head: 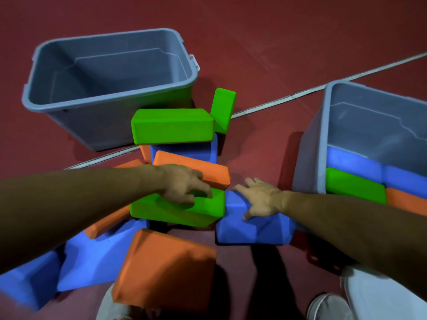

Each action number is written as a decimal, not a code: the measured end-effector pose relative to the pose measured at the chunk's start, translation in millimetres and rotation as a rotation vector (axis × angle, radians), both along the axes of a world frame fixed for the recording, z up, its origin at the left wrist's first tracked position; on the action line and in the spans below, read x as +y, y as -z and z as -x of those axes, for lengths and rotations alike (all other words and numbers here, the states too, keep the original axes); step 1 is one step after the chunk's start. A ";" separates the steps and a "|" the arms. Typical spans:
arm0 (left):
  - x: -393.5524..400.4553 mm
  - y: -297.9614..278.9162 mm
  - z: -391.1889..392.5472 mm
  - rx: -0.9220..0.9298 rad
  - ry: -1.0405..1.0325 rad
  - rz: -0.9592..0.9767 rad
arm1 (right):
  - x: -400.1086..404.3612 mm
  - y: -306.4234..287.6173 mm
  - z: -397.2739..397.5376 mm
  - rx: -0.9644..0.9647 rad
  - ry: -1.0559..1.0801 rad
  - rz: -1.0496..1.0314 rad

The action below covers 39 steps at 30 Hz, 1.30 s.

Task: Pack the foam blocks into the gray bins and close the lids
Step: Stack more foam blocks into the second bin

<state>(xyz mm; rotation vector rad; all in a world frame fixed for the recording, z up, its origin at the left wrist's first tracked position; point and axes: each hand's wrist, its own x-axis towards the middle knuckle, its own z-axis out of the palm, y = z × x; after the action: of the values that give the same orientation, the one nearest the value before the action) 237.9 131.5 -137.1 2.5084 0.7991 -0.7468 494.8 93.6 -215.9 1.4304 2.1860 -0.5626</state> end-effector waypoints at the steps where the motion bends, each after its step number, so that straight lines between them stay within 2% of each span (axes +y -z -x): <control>1: 0.7 -1.7 -1.4 0.022 0.039 -0.043 | 1.2 -4.1 -0.9 0.030 0.029 -0.042; 5: 0.9 -2.1 -0.1 0.064 -0.019 -0.203 | -0.1 -19.6 -6.8 0.157 0.104 -0.185; 11: -0.9 -5.9 9.4 0.051 -0.091 -0.269 | -17.5 -32.1 -17.2 0.279 0.101 -0.283; 19: 16.9 -49.4 4.1 -0.010 -0.240 -0.307 | -20.8 -67.9 -35.2 0.519 0.301 -0.416; 24: 25.3 -96.7 17.8 -0.111 -0.302 -0.386 | -21.8 -87.5 -42.3 0.865 0.517 -0.578; 26: 26.8 -115.1 22.4 -0.177 -0.340 -0.425 | -18.4 -94.8 -43.8 0.947 0.601 -0.646; 33: 36.4 -162.6 32.3 -0.369 -0.507 -0.549 | -11.9 -104.2 -32.0 1.046 0.725 -0.762; 39: 34.1 -148.0 29.4 -0.358 -0.588 -0.531 | -10.9 -92.8 -11.4 0.939 0.771 -0.750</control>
<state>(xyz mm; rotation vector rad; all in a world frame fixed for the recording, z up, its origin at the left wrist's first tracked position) 208.5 165.7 10.9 2.4892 1.6449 0.1321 506.2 82.7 -123.1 2.9391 2.5924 -0.8268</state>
